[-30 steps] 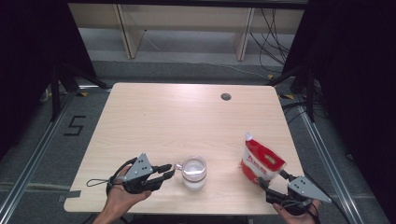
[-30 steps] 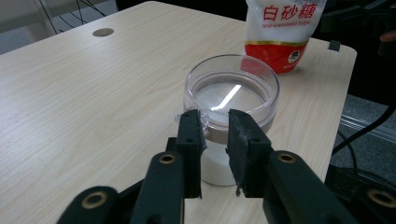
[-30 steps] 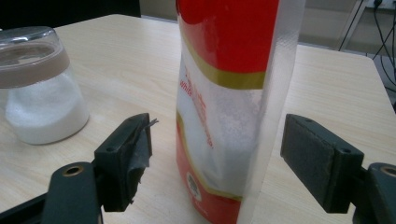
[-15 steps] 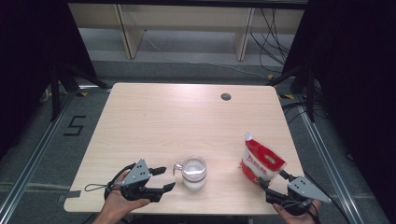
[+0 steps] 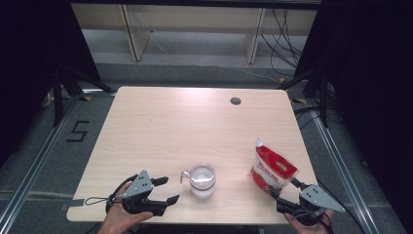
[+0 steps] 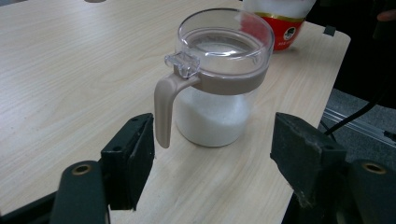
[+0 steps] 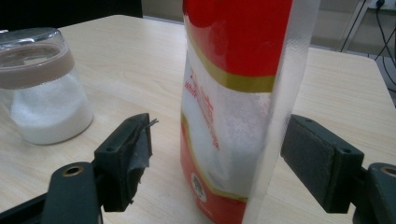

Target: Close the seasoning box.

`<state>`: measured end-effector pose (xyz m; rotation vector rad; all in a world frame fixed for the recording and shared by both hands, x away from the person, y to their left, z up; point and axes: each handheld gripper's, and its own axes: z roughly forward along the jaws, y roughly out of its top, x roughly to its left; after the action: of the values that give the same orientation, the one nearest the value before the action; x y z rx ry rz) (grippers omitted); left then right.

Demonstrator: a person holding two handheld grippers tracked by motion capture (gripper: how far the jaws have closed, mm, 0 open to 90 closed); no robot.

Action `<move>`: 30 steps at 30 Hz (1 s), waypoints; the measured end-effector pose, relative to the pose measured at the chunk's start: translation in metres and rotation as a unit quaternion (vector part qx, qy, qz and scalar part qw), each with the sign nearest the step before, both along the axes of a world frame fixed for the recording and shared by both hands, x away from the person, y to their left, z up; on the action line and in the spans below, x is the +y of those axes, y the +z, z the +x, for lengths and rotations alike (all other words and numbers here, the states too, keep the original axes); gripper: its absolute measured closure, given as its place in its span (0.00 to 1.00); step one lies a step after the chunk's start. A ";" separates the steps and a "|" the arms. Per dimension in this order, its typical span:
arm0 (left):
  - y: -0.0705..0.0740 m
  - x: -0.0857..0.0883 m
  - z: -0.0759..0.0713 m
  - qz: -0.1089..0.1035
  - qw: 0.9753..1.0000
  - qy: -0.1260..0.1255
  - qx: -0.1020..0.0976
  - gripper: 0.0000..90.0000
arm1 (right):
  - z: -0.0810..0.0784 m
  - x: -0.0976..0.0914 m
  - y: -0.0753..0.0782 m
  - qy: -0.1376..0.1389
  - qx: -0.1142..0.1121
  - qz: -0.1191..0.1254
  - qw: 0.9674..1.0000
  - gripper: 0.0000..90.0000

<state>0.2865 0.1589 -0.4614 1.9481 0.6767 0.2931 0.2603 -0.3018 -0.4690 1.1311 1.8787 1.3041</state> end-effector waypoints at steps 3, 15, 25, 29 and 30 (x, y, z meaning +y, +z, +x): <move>-0.004 0.003 -0.002 0.003 1.000 0.004 0.002 0.31 | -0.003 0.001 0.000 -0.006 0.011 0.006 1.000 0.28; -0.018 0.006 -0.008 0.025 1.000 0.009 0.013 0.28 | -0.005 0.000 -0.002 -0.002 0.004 0.001 1.000 0.27; -0.024 0.003 -0.010 0.040 0.999 0.008 0.016 0.25 | -0.008 -0.001 -0.004 -0.005 0.016 0.005 1.000 0.25; -0.025 0.004 -0.010 0.043 0.999 0.013 0.016 0.25 | -0.006 0.000 -0.005 0.002 0.009 0.000 1.000 0.25; -0.026 0.004 -0.010 0.041 0.999 0.014 0.017 0.25 | -0.006 -0.001 -0.005 0.004 0.006 -0.003 1.000 0.25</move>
<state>0.2768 0.1627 -0.4871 2.0278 0.7242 0.3095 0.2545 -0.3026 -0.4740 1.1321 1.8971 1.2984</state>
